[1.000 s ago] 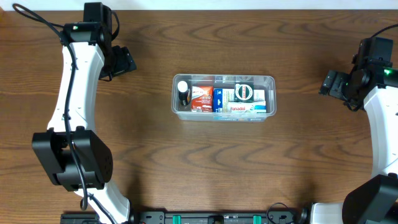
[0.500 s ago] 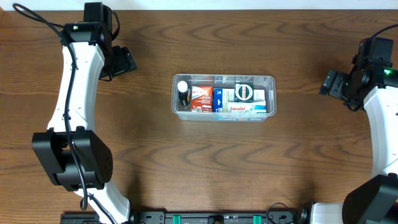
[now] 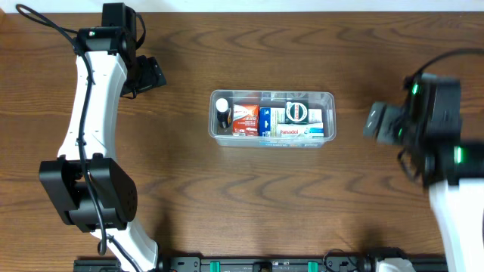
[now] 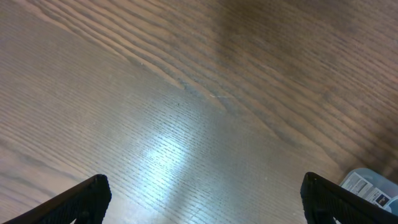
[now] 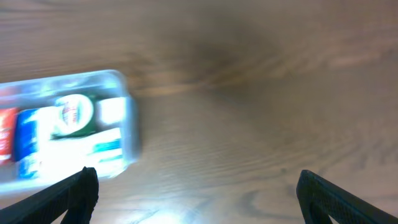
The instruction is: Pack container
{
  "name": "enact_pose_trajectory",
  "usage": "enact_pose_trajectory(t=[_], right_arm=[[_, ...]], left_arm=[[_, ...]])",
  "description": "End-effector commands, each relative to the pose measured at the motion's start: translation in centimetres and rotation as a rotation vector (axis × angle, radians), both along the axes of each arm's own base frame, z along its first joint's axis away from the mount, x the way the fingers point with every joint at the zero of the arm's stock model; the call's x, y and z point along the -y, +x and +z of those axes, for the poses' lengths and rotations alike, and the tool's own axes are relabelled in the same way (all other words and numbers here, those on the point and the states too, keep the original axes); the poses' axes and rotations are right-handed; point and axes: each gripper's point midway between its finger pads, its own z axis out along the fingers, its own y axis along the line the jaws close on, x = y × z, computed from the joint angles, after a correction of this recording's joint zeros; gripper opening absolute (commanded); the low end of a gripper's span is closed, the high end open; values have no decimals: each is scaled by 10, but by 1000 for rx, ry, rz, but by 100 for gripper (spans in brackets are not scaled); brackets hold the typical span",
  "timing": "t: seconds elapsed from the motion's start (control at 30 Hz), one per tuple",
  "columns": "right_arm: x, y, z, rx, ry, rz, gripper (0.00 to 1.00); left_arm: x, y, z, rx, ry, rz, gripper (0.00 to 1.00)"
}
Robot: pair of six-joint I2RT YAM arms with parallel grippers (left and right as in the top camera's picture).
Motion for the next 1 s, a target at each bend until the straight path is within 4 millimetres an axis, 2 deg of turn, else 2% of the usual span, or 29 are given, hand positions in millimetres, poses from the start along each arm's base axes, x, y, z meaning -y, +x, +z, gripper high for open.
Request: enact_pose_trajectory(t=[0.0,0.13,0.33,0.43,0.57,0.7,0.83,0.97], right_arm=[[9,-35,9,88,-137,-16,99],[6,-70,4,170,-118,23,99],[19,-111,-16,177,-119,5,99],[25,-121,-18,227,-121,-19,99],[18,-108,-17,363,-72,-11,99],[6,-80,-20,544,-3,8,99],[-15,-53,-26,741,85,84,99],[-21,-46,-22,918,133,110,99]], left_arm=[[-4,2,14,34,15,-2,98],[-4,2,14,33,15,-2,98],[-4,2,14,34,15,-2,98],[-4,2,14,34,15,-2,98],[-4,2,14,34,15,-2,98],[-4,2,14,34,15,-2,98],[-4,2,14,34,15,-2,98],[-4,2,14,34,15,-2,98]])
